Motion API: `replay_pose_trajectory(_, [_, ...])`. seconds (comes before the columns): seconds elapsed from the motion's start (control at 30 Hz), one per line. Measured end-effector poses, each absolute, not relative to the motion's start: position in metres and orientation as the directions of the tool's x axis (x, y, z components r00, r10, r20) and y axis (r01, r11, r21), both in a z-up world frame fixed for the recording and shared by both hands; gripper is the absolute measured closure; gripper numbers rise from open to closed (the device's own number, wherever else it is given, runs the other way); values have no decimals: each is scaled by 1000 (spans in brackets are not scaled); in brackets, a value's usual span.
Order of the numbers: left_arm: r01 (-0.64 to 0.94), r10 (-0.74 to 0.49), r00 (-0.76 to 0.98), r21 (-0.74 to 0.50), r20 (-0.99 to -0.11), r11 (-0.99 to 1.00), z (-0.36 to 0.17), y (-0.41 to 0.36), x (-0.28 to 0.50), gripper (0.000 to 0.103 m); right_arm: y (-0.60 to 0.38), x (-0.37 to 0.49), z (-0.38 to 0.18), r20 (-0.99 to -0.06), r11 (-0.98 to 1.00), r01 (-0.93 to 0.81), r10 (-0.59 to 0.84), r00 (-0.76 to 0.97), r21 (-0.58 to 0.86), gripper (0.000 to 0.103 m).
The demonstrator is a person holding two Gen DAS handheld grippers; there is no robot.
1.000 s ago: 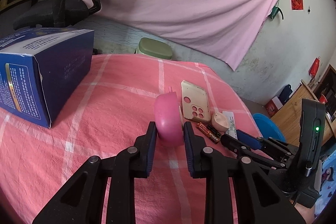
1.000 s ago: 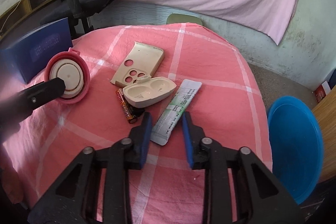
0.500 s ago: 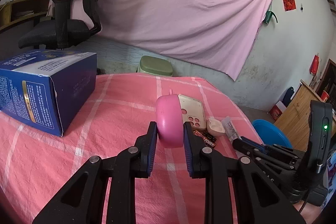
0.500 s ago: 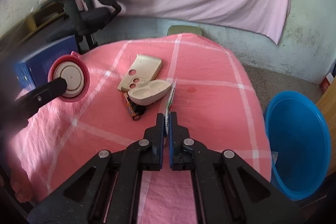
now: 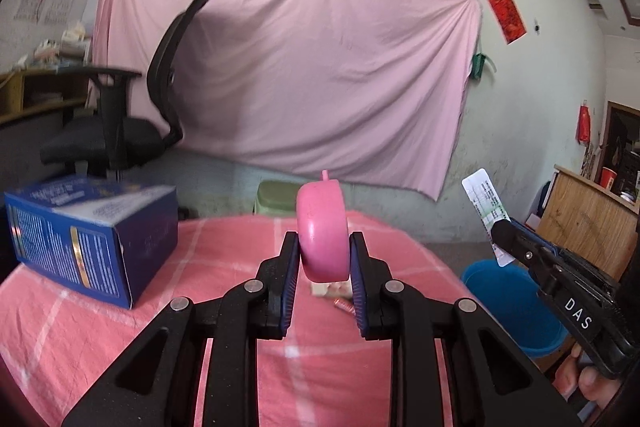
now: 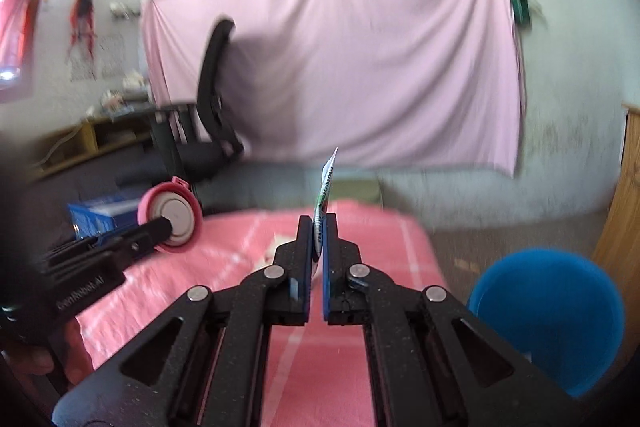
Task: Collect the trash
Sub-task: 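Carry the tape roll and strip packet over the blue bucket and open both grippers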
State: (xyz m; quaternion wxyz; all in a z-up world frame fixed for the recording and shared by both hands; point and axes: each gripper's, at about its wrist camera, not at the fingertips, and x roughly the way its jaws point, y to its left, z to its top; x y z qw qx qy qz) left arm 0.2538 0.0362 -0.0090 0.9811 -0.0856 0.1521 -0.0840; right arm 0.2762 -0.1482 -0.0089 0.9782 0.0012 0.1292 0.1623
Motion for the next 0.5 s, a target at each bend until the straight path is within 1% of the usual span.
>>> replay_pose_trajectory(0.1, [165, -201, 957, -176, -211, 970, 3, 22, 242, 83, -155, 262, 1, -172, 952, -304, 303, 937, 24, 74])
replay_pose_trajectory(0.23, [202, -214, 971, -113, -103, 973, 26, -5, 229, 82, -171, 242, 19, -47, 968, -253, 252, 967, -8, 74])
replay_pose_trajectory(0.3, [224, -232, 970, -101, -74, 969, 34, -17, 225, 82, -181, 232, 28, 10, 976, -216, 216, 976, -27, 74])
replay_pose_trajectory(0.4, [263, -266, 963, -75, -34, 962, 47, -42, 222, 82, -193, 219, 37, 71, 983, -174, 178, 982, -51, 74])
replay_pose_trajectory(0.5, [306, -306, 952, -49, -5, 951, 58, -64, 219, 82, -211, 208, 44, 110, 990, -133, 138, 984, -48, 74])
